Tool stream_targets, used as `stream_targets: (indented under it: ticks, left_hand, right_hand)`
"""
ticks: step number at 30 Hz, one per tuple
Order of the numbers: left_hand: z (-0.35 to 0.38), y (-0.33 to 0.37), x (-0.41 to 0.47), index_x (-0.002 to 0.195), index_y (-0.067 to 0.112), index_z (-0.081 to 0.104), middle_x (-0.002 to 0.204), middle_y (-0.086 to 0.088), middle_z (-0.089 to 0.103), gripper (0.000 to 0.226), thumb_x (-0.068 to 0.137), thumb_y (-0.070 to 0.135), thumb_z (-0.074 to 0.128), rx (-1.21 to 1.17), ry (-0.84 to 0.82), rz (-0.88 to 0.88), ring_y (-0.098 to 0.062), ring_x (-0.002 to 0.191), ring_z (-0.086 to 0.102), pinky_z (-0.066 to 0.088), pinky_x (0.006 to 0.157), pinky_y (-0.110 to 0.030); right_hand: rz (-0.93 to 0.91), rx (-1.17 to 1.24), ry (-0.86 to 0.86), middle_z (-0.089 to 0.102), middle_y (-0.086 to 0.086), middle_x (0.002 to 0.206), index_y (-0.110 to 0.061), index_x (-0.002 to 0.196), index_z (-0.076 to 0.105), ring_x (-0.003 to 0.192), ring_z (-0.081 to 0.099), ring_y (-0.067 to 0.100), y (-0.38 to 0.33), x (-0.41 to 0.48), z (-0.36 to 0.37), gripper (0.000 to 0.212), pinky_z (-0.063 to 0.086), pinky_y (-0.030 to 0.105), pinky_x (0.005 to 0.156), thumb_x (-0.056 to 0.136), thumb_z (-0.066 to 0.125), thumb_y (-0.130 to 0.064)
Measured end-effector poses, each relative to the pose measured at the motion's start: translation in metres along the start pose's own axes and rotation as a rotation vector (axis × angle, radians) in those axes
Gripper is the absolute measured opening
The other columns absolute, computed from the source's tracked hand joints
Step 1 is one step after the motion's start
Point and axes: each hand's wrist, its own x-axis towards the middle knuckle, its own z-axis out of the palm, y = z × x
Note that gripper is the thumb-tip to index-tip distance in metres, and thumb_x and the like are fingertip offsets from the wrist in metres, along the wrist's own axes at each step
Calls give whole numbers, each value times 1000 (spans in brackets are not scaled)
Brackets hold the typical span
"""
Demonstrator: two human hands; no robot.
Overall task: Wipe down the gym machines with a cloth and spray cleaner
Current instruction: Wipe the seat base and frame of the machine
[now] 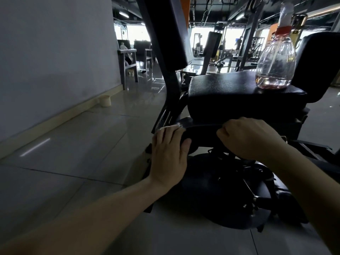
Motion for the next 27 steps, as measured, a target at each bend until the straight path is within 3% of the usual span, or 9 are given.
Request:
stream_targets:
  ticks: [2, 6, 8, 11, 15, 18, 22, 25, 27]
  left_hand:
    - [3, 4, -8, 142, 2, 51, 145, -10, 50, 57, 109, 43, 30, -34, -16, 19, -26, 136, 43, 34, 116, -45]
    - [1, -10, -23, 158, -4, 24, 168, -15, 21, 72, 108, 47, 31, 11, -104, 139, -25, 157, 14, 17, 127, -44]
    - [2, -16, -16, 158, 1, 28, 168, -11, 22, 73, 108, 54, 25, -8, -85, 66, -22, 157, 15, 15, 128, -45]
    - [4, -30, 11, 137, 20, 61, 164, -2, 32, 70, 106, 61, 14, -104, -18, -241, -16, 155, 19, 10, 126, -51]
    - [2, -23, 19, 100, 25, 78, 139, 0, 45, 54, 103, 50, 30, -45, 77, -367, -20, 131, 36, 30, 112, -44]
    - [-4, -8, 5, 107, 25, 77, 117, 5, 43, 40, 104, 42, 41, -60, 107, -273, -16, 110, 42, 37, 94, -34]
    - [-12, -6, -6, 128, 18, 71, 115, 8, 43, 41, 108, 38, 41, -228, 92, -149, -11, 101, 48, 50, 83, -28]
    - [-21, -9, 2, 119, 10, 69, 105, 7, 51, 28, 107, 27, 50, -362, 100, -123, -12, 89, 59, 48, 75, -18]
    - [-25, -10, 7, 106, 15, 58, 95, 7, 56, 9, 101, 22, 62, -416, 102, -199, -10, 83, 60, 45, 71, -14]
  right_hand:
    - [13, -6, -28, 70, 12, 99, -15, 86, 63, 94, 66, 36, 0, 1, -1, 42, 50, 38, 79, 98, 35, -44]
    - [2, -46, -71, 70, 8, 98, -16, 88, 62, 93, 67, 32, -2, 2, -2, 40, 52, 37, 80, 100, 35, -43]
    - [-8, -51, -92, 70, 8, 98, -15, 82, 58, 92, 67, 31, -2, 4, -5, 39, 52, 36, 80, 101, 35, -41]
    - [-39, -82, -91, 69, 7, 100, -19, 74, 49, 95, 66, 32, -3, 5, -7, 37, 53, 37, 82, 102, 34, -39]
    - [-117, -182, -83, 67, 3, 104, -15, 95, 57, 100, 66, 30, -2, 3, -3, 31, 55, 40, 85, 105, 34, -34]
    - [-156, -194, -68, 65, 0, 106, -18, 100, 55, 100, 65, 28, 2, 2, -1, 27, 55, 40, 84, 104, 33, -34]
    - [-193, -213, -128, 61, -1, 110, -22, 103, 52, 102, 64, 27, 6, 9, 1, 30, 55, 41, 84, 102, 24, -33]
    - [-86, -114, -201, 66, 5, 115, -23, 100, 59, 107, 63, 30, -2, 17, -2, 46, 51, 40, 91, 100, 19, -44]
    - [-22, 28, -226, 68, 9, 115, -20, 104, 65, 109, 64, 31, -16, 22, 1, 61, 48, 38, 91, 99, 24, -65]
